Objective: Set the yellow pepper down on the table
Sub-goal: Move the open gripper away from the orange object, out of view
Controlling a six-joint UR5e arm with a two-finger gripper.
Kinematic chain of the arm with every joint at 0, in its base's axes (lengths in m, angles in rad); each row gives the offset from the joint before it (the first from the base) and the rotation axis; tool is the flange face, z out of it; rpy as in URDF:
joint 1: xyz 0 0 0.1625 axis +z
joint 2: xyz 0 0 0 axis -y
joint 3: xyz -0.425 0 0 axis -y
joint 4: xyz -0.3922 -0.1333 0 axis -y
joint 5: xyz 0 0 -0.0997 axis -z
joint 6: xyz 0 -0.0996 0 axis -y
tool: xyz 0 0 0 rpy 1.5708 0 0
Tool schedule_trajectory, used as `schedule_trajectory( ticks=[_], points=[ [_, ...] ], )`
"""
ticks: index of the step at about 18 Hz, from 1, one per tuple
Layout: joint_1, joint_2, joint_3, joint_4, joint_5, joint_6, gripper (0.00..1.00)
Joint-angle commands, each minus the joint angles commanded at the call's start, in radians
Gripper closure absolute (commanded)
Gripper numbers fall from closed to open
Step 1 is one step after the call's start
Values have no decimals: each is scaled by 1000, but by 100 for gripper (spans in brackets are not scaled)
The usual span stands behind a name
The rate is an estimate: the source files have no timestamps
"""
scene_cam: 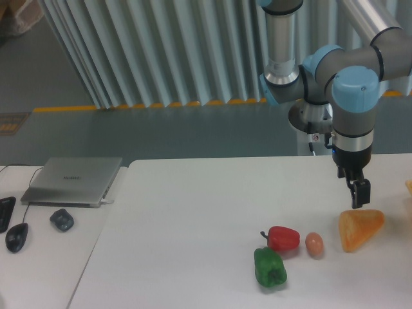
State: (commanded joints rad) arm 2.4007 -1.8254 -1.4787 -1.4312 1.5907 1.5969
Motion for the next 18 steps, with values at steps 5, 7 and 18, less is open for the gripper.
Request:
schedule_trajectory(
  ticks=[5,7,18],
  points=[
    [-3,-5,-3,37,-6,-3,0],
    [1,-8,-18,58,-5,-5,0],
    [117,-29,-45,192,5,34,0]
  ],
)
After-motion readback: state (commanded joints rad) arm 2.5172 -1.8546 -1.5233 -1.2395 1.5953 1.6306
